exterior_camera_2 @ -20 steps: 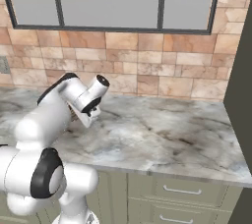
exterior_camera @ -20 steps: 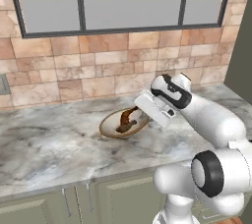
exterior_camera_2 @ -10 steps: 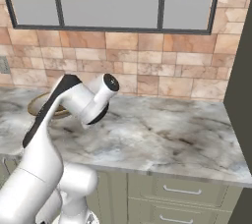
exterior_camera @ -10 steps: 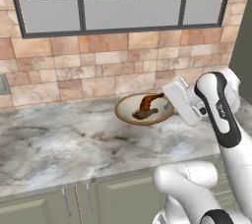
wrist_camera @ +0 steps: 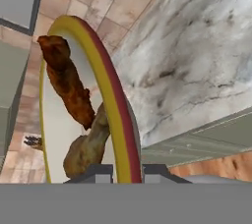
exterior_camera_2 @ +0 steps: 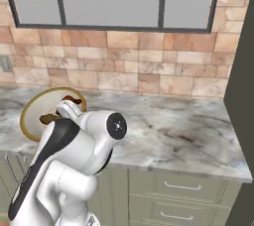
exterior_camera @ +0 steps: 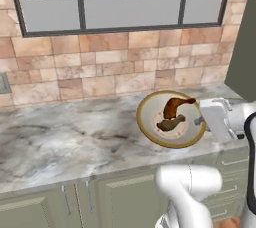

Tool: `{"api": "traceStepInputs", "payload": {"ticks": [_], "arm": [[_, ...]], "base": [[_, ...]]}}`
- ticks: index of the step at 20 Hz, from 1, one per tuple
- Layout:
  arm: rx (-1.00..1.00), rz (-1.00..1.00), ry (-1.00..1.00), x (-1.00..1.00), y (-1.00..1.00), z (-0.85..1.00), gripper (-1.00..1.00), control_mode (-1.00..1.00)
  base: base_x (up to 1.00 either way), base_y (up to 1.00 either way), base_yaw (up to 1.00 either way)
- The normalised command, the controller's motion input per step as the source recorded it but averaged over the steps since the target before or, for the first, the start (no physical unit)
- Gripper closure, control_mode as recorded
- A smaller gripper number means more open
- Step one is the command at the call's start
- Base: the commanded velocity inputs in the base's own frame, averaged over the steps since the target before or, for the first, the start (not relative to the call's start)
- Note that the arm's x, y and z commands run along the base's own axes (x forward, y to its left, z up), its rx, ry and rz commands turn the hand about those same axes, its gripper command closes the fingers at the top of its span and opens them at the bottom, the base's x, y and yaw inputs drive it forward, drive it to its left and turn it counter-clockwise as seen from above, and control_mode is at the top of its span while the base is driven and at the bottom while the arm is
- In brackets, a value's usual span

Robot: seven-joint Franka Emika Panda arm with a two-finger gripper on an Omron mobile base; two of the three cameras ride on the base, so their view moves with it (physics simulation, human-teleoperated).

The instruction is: Place the bowl with the lemon and eggplant on the top shelf of the fridge. Place the bowl with the chicken drumsticks on the second highest shelf of the fridge.

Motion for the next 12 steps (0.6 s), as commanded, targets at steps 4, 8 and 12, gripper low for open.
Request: {"api": "traceStepInputs", "payload": {"ticks": [4,8,12], "arm": [[0.00,0.00,0.00,0.00,0.00,0.00,1.00,1.00],[0.00,0.00,0.00,0.00,0.00,0.00,1.00,1.00],[0.00,0.00,0.00,0.00,0.00,0.00,1.00,1.00]], "base": [[-0.80,-0.95,-0.27],[-0.23,-1.00,-0.37],[0.04,-1.00,-0.31]]}}
